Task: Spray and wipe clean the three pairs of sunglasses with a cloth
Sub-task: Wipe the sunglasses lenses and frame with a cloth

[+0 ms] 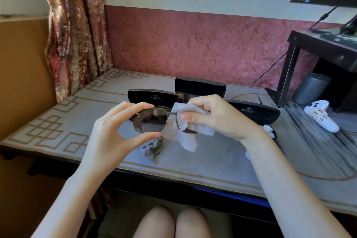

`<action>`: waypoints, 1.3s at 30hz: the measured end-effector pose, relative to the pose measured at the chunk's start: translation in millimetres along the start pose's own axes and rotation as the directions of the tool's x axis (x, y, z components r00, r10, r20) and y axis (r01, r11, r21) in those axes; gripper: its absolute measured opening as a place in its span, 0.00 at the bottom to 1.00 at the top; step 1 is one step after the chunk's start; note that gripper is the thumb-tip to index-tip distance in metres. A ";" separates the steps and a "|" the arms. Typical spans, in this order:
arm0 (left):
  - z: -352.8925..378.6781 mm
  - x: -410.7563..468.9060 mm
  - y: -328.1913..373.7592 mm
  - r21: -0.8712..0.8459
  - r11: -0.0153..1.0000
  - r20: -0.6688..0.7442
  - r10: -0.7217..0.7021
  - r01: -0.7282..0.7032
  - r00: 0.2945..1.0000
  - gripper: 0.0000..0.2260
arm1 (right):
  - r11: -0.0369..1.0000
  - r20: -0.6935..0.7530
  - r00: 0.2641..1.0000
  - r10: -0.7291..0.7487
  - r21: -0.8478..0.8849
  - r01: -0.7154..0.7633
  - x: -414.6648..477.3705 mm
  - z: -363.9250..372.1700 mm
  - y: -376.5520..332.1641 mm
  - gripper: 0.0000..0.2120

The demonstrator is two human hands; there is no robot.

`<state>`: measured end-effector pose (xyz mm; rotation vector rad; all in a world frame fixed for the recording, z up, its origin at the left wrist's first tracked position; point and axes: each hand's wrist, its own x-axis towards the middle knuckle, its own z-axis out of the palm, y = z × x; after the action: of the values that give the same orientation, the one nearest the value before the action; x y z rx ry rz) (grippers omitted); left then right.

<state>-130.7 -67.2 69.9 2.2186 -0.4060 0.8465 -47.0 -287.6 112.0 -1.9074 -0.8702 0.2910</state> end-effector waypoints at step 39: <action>0.0 3.5 1.4 -0.033 0.999 0.049 0.018 -0.017 0.999 0.24 | 0.994 -0.023 1.000 0.008 -0.104 -0.010 -5.6 5.6 -2.3 0.14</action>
<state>-128.9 -68.3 72.9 2.2124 -0.4601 0.7908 -55.1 -286.9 110.3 -2.0080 -0.8769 0.2324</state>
